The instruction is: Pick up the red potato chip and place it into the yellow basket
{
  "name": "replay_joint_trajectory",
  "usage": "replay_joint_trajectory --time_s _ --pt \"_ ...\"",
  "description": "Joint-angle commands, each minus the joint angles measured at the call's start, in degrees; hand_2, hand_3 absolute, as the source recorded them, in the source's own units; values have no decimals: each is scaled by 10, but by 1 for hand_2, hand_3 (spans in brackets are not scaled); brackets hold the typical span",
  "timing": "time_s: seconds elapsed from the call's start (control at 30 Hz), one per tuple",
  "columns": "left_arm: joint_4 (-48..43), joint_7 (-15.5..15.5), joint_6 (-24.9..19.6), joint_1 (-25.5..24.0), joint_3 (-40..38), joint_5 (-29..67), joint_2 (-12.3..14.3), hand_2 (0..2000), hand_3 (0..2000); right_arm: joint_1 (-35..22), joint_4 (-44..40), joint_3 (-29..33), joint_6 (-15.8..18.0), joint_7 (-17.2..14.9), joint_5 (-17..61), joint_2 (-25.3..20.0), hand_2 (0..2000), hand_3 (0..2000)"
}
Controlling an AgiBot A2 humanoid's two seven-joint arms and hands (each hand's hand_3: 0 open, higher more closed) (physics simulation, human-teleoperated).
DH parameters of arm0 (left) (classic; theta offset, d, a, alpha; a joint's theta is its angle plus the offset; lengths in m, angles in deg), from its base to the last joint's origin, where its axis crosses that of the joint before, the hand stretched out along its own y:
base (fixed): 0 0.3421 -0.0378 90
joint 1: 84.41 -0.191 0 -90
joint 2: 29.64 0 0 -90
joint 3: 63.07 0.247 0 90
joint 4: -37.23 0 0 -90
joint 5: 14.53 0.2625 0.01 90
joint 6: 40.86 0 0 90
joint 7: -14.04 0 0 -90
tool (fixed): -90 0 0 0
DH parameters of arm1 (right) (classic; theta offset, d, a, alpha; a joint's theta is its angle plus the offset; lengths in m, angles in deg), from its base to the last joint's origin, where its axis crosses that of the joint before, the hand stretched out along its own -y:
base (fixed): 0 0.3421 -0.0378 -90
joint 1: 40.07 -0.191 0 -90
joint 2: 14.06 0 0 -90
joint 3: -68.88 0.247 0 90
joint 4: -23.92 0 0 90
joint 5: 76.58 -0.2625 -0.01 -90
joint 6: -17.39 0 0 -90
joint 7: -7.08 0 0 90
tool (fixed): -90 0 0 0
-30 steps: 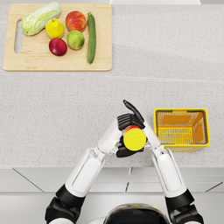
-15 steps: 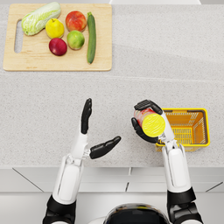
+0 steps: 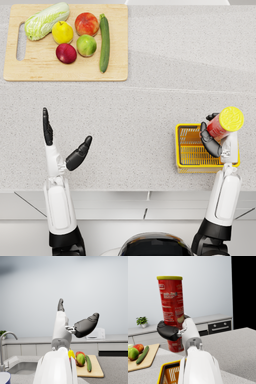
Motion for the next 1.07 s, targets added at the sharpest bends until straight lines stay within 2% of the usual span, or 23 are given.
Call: replay_joint_trajectory --time_s 0.03,0.07,0.1,0.13,0.2,0.23,0.27,0.3,0.33,0.4,0.47,0.7,1.07 --pt "9 0 0 4 8 0 -1 0 0 6 -4 -2 0 -10 0 -1 2000 2000" --pt "4 0 0 -1 4 0 0 0 0 9 -7 -3 0 -17 0 -2 2000 2000" --pt "12 0 0 6 9 0 -1 0 0 12 -9 -3 4 -23 0 -2 639 1673" --pt "15 0 0 6 9 0 -1 0 0 13 -10 -4 -6 -27 0 -2 0 1347" --pt "24 0 0 16 16 0 -2 0 0 13 -10 -4 -31 -31 0 -2 0 693" --pt "36 0 0 34 31 0 -3 0 0 13 -10 -5 -52 24 0 -2 0 367" --pt "43 0 0 51 39 0 -3 0 0 13 -10 -5 -66 64 0 -2 0 40" --pt "49 0 0 71 41 0 -5 0 0 -2 46 -58 -77 93 0 1 0 0" --pt "62 0 0 88 40 0 -6 0 0 -22 50 -66 -84 113 -1 6 0 0" --pt "100 0 0 117 30 0 -8 0 0 -60 30 -60 -93 138 0 16 0 0" --pt "121 0 0 128 11 0 -10 0 0 -66 13 -41 -98 151 0 16 0 0" --pt "102 0 0 94 -23 0 -5 0 0 -53 10 -32 -102 163 0 16 0 0" --pt "107 0 0 82 -21 0 -3 0 0 -44 -9 -39 -103 165 0 15 0 0"
